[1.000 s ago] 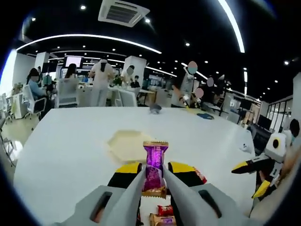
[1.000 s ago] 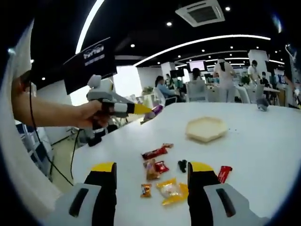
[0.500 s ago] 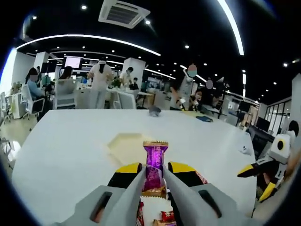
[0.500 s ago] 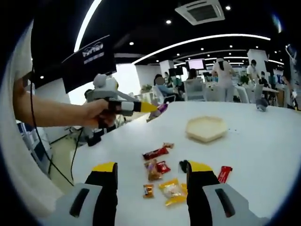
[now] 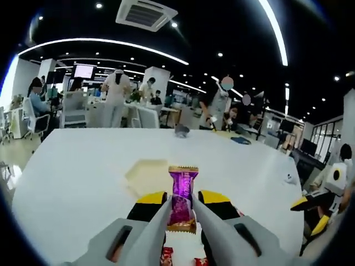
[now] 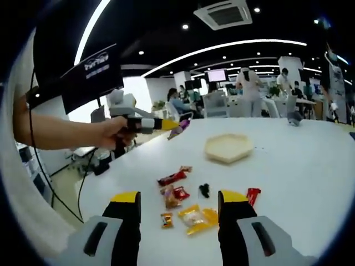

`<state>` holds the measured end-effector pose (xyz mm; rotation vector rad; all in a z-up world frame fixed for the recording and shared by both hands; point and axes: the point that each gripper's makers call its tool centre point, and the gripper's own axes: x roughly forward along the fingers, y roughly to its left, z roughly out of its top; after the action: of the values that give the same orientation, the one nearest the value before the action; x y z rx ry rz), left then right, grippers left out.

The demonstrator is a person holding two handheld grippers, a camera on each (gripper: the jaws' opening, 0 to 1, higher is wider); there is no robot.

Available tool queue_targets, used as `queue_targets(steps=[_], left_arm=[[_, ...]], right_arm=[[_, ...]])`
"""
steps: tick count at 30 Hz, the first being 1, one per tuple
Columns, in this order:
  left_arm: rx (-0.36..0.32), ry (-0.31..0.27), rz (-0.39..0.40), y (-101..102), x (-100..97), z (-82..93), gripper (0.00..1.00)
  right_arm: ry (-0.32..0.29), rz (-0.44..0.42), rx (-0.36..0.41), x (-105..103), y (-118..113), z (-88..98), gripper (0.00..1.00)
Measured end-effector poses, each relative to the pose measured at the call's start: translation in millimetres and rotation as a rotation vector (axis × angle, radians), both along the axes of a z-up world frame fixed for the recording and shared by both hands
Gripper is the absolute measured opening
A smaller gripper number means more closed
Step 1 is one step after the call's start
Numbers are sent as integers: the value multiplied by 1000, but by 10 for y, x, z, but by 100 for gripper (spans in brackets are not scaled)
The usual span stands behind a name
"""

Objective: Place the target food into the container with the food tongs after gripping and lifting it, then release it inside without dropping or visibly crushing the food.

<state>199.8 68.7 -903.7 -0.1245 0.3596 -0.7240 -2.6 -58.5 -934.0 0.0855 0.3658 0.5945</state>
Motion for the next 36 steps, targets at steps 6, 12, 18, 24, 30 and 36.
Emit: queue_targets(steps=[6,12,18,24,30,36], left_arm=[[7,-5,-4,-14,36,44,20],[36,-4,-19,-15,98,-52,20],[33,3,-14,-22,155,-33,20],[31,10,-3,-51,247,-29,20],[49,19,-14,-127,312,-83,20],[52,28,-16,-168,422,-136,20]], right_arm=[[16,-10,-27,-91,26,-36,55],[22,-38,-19,-124,-31,-79,55],[11,-55,-21,-142,-51,-38,54],[21,-83,5,-67,-115,-63,53],[48,-90,11,-73,-132,-156,53],[53,-87,9,-17,-165,-159,53]])
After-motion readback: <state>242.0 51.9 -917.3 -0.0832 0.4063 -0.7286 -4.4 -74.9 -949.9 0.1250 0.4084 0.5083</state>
